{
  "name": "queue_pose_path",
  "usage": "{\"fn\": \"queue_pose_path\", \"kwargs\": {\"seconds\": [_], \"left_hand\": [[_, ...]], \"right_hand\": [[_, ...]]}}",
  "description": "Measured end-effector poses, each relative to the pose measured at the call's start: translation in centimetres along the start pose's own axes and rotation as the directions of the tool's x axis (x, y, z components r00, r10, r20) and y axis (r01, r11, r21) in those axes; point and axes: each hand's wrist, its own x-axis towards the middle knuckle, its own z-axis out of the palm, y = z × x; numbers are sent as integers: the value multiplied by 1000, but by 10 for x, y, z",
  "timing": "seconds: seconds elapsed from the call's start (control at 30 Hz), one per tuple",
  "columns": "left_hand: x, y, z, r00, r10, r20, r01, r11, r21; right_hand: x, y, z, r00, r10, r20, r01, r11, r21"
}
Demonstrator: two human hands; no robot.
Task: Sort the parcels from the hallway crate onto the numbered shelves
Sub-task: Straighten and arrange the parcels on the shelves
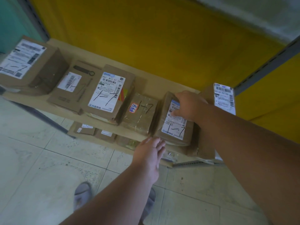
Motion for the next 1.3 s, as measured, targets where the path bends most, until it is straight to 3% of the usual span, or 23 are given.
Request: {"fn": "queue_pose_path", "kwargs": {"seconds": [0.17, 0.33, 0.6, 0.8, 1.0, 1.13, 1.3], "left_hand": [[-2, 2, -5, 999, -6, 44, -1, 989, 149], [-13, 8, -9, 992, 105, 67, -123, 920, 373], [-41, 37, -12, 955, 169, 245, -298, 547, 782], [-60, 54, 9, 920, 145, 364, -392, 303, 869], [-61, 36, 52, 922, 142, 361, -386, 424, 819], [-39, 34, 71, 897, 154, 415, -442, 295, 847], [-18, 51, 133, 834, 163, 528, -546, 100, 832]], "right_hand": [[-5, 1, 0, 1000, 2, -30, -1, 1000, 30], [-41, -3, -18, 994, 38, -103, -29, 995, 92], [-129, -2, -41, 918, 307, -252, -217, 919, 330], [-190, 1, -29, 828, 494, -265, -309, 797, 519], [-229, 8, 4, 778, 598, -191, -360, 673, 646], [-236, 2, 19, 737, 659, -148, -387, 592, 707], [-234, -3, 41, 632, 775, -26, -506, 438, 743]]}}
